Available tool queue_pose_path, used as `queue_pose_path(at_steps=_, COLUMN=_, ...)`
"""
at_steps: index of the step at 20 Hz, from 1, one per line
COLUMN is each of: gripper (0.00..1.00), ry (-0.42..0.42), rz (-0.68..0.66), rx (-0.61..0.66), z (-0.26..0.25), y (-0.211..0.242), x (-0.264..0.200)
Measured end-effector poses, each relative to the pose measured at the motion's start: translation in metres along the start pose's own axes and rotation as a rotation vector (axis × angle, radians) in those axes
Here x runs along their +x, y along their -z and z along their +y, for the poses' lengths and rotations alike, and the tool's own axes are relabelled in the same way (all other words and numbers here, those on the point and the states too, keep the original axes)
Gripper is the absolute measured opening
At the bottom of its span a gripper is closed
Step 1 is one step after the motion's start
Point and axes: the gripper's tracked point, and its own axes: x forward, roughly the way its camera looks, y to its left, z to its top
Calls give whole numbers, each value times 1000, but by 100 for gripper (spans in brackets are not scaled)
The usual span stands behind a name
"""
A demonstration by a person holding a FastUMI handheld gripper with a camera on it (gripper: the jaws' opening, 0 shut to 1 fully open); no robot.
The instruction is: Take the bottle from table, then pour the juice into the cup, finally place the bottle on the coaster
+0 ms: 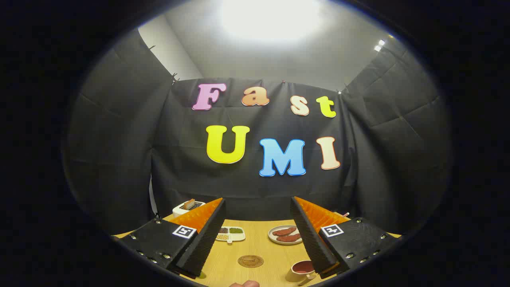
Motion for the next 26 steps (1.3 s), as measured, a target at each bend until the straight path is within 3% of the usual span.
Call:
queue_pose_path(at_steps=16, gripper=98, ry=-60, rz=39, rx=11, z=18, y=26, x=5)
queue_pose_path(at_steps=26, gripper=98, ry=-141, rz=43, rx=64, z=93, y=61, x=1)
